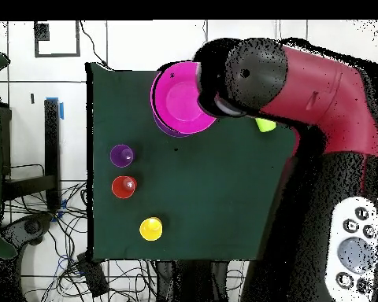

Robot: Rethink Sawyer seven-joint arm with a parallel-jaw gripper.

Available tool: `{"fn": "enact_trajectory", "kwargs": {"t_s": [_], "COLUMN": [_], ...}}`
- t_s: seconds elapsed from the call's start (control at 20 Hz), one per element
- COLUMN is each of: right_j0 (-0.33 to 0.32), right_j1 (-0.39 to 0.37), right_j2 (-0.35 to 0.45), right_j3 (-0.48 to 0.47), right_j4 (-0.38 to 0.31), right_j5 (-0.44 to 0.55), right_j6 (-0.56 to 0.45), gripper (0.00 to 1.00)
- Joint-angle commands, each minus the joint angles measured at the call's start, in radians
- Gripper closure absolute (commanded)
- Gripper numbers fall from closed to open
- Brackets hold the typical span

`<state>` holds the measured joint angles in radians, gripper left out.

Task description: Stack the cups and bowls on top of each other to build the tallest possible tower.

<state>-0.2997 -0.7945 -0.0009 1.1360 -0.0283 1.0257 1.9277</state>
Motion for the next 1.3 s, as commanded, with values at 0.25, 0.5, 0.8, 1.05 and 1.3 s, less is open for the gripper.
{"fn": "enact_trajectory", "kwargs": {"t_s": [0.25,0.5,0.8,1.05,1.3], "right_j0": [0.084,0.113,0.156,0.195,0.211], "right_j1": [0.041,0.056,0.078,0.104,0.127], "right_j2": [-0.042,-0.066,-0.104,-0.140,-0.154], "right_j3": [0.089,0.088,0.098,0.086,0.089], "right_j4": [-0.009,-0.017,-0.025,-0.019,-0.010], "right_j5": [-0.009,-0.043,-0.094,-0.112,-0.148], "right_j6": [0.251,0.282,0.347,0.392,0.417], "gripper": [0.00,0.00,0.00,0.00,0.00]}}
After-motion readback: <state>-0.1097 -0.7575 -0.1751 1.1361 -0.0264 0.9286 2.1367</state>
